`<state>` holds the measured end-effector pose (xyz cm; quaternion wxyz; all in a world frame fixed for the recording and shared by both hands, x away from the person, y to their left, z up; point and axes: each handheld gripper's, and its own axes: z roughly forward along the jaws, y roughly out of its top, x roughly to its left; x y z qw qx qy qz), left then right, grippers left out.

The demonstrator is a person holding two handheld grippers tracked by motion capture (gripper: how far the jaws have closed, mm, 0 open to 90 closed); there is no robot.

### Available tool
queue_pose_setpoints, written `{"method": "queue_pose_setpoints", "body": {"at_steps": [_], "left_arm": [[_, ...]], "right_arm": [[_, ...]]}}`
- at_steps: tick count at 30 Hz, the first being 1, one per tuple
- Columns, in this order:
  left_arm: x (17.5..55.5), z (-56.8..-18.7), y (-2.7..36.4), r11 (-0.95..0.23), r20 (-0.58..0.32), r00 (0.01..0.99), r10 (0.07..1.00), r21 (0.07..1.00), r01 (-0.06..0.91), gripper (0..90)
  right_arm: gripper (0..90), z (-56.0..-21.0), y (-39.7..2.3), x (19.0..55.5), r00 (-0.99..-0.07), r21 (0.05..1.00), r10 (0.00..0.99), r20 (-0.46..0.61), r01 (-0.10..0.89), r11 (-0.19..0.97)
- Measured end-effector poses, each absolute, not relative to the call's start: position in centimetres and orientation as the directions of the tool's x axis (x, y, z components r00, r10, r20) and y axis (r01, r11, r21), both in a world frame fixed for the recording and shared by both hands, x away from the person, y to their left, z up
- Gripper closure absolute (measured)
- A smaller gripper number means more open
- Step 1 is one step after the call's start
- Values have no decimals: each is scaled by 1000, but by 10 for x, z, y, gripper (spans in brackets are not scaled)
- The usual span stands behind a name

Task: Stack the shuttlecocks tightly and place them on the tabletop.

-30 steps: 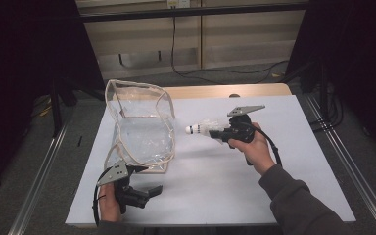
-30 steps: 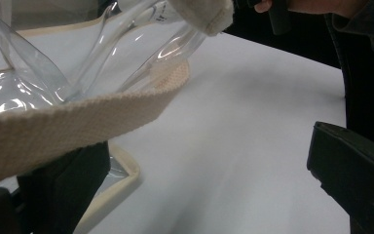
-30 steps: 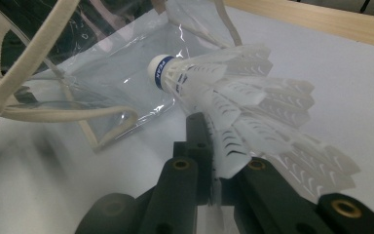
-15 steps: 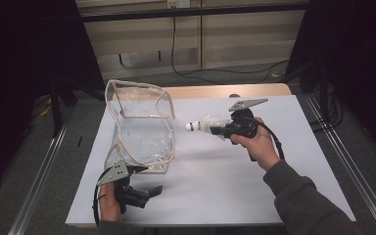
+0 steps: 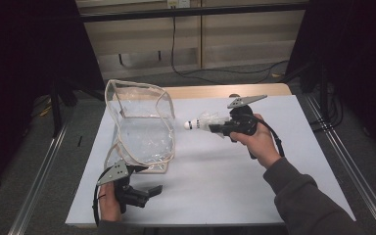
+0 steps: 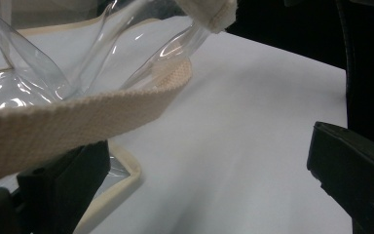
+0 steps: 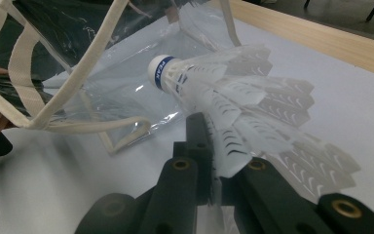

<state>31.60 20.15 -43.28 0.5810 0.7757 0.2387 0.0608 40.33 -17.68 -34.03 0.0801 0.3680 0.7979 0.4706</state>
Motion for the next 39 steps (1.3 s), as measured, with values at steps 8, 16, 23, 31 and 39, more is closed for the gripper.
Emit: {"method": "queue_pose_setpoints", "body": {"at_steps": [8,16,23,31,39], "left_arm": [[315,-433,201,-215,-185,876,445,928,304,22],[316,-433,202,-224,-178,878,444,927,301,22],[316,-433,202,-223,-178,878,444,927,301,22],[315,-433,202,-224,-180,878,444,926,303,22],[315,-433,204,-219,-183,875,448,927,305,22]], "right_arm": [[882,-339,-176,404,-720,810,657,221,511,288],[882,-338,-171,404,-729,806,649,220,510,300],[882,-333,-173,407,-728,807,649,221,510,297],[882,-330,-171,408,-735,804,641,222,509,306],[882,-321,-167,411,-743,806,631,222,504,310]]}}
